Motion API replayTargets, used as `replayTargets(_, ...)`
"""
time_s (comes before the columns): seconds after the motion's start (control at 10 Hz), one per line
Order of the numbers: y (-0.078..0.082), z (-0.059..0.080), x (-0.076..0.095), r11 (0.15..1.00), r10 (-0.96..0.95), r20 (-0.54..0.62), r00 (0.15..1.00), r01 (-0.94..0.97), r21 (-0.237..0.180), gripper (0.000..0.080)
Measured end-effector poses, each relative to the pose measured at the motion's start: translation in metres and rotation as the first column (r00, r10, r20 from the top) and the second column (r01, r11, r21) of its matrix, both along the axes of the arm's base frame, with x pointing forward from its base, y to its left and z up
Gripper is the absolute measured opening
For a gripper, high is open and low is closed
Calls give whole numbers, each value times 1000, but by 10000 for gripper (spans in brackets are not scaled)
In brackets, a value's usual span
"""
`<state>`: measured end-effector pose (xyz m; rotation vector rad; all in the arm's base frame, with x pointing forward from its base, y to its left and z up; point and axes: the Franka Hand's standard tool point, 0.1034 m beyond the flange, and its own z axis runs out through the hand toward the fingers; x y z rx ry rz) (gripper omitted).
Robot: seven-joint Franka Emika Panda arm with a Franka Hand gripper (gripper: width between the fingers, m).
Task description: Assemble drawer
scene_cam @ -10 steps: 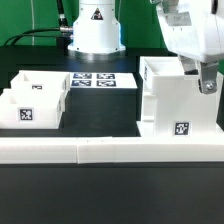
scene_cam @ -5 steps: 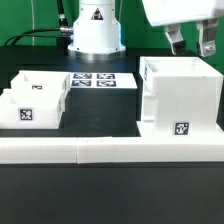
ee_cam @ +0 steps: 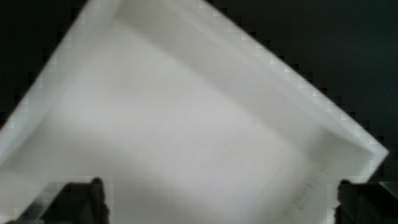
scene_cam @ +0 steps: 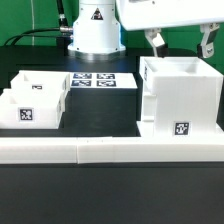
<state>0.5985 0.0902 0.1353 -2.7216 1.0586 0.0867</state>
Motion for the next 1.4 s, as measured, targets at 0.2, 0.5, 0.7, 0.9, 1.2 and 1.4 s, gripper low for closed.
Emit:
replayTargets(0.2,-11,1,2,988,156,40,987,-155,-17,649)
replayTargets(0.5,-10,0,2,949,314,71,947,-312,-32,649)
replayTargets(0.7,-18,0,-2,850,528,95,844,-524,-58,649)
replayTargets(0.9,-60,3,-18,805,594,68,802,-589,-77,649)
replayTargets(1.2,-95,-12,-46,796,604,68,794,-596,-108,649)
replayTargets(1.4,-103,-17,-51,795,605,64,794,-597,-111,649)
